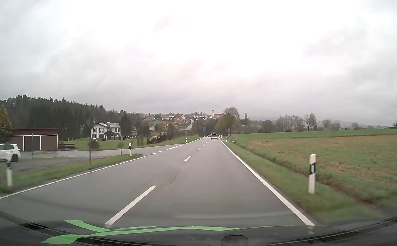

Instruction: Follow the waypoints while adhering to traffic rules and regulations

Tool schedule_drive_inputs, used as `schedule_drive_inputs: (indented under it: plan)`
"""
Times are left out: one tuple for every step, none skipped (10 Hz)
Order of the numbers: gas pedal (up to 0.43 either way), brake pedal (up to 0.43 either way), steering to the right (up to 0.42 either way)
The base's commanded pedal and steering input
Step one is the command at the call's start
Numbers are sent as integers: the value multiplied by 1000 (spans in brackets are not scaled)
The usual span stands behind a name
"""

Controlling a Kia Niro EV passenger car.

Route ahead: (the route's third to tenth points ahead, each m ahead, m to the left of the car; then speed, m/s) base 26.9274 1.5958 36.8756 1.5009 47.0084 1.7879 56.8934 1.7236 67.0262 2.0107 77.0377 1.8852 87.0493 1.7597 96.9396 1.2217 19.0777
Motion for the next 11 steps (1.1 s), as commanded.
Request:
schedule_drive_inputs:
  plan:
    - [0,0,0]
    - [0,0,0]
    - [0,0,0]
    - [0,0,0]
    - [0,0,0]
    - [0,0,1]
    - [0,0,2]
    - [0,0,2]
    - [0,0,2]
    - [0,0,2]
    - [0,0,2]
